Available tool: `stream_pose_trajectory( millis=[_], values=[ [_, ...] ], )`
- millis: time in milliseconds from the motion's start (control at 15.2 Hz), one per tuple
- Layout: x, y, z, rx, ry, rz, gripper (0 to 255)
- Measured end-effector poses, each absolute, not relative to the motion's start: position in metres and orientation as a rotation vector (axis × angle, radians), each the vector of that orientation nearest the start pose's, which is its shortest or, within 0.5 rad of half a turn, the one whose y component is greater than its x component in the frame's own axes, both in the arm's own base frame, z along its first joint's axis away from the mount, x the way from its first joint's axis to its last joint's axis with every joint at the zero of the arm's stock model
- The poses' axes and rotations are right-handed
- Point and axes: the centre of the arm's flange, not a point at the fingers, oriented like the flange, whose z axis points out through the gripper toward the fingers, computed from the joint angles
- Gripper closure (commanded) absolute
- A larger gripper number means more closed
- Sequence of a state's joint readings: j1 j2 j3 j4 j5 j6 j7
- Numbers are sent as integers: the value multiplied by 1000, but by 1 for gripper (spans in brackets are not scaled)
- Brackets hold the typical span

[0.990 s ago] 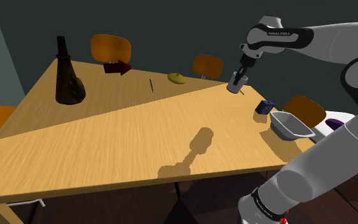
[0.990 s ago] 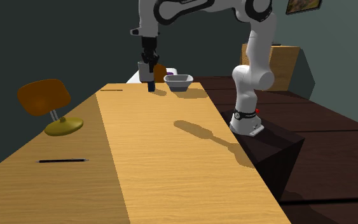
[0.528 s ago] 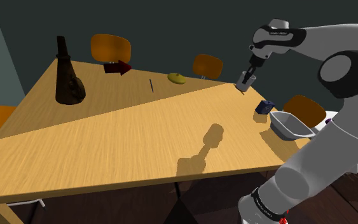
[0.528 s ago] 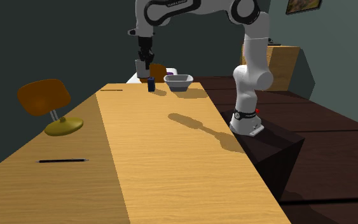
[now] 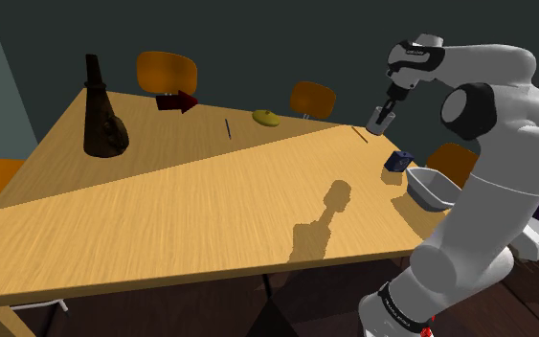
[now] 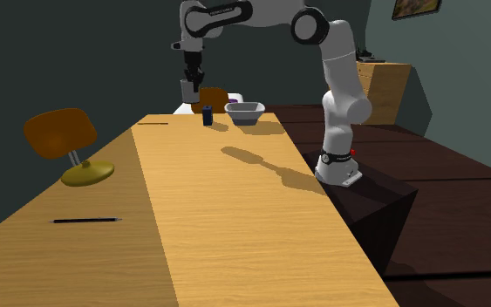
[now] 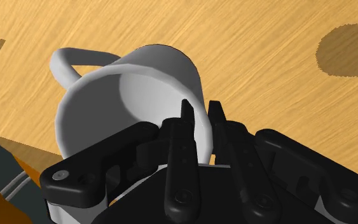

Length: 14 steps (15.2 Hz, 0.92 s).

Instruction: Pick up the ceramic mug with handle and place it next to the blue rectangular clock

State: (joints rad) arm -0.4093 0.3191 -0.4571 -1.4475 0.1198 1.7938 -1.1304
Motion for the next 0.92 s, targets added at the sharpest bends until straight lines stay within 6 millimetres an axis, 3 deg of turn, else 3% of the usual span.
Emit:
stream_pose_trajectory(
  millis=[462, 924],
  values=[
    [454, -556, 526, -3175, -423, -23, 255],
    [455, -566, 496, -3174, -426, -24, 255]
  ],
)
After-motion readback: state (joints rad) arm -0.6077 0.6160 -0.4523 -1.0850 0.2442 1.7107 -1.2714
